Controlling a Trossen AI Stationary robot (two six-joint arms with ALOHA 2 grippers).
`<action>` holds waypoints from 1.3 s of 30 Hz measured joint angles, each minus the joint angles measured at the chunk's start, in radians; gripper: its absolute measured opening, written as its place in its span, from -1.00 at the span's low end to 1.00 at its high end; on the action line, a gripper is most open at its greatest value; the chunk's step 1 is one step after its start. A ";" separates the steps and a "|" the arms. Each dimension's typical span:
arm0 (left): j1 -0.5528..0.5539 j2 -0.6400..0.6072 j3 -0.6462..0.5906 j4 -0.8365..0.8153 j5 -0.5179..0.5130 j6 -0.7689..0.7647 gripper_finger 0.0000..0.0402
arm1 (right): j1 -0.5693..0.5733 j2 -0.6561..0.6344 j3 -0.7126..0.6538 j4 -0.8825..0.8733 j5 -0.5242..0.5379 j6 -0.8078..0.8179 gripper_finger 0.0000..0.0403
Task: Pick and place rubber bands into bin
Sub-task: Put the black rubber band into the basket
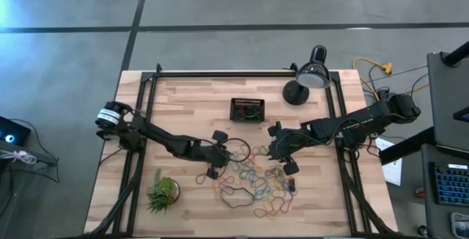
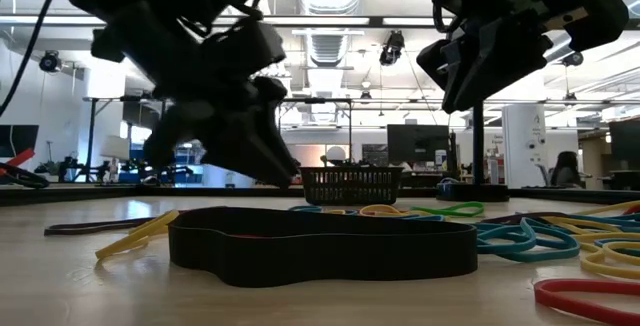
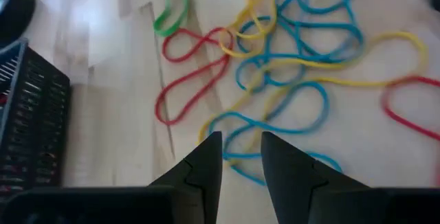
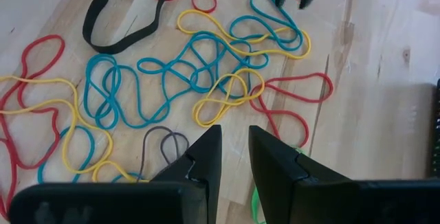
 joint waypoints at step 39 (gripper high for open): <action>0.047 0.049 0.185 0.163 0.009 0.067 -0.57 | 0.352 -0.232 -0.241 0.078 0.799 0.563 -0.66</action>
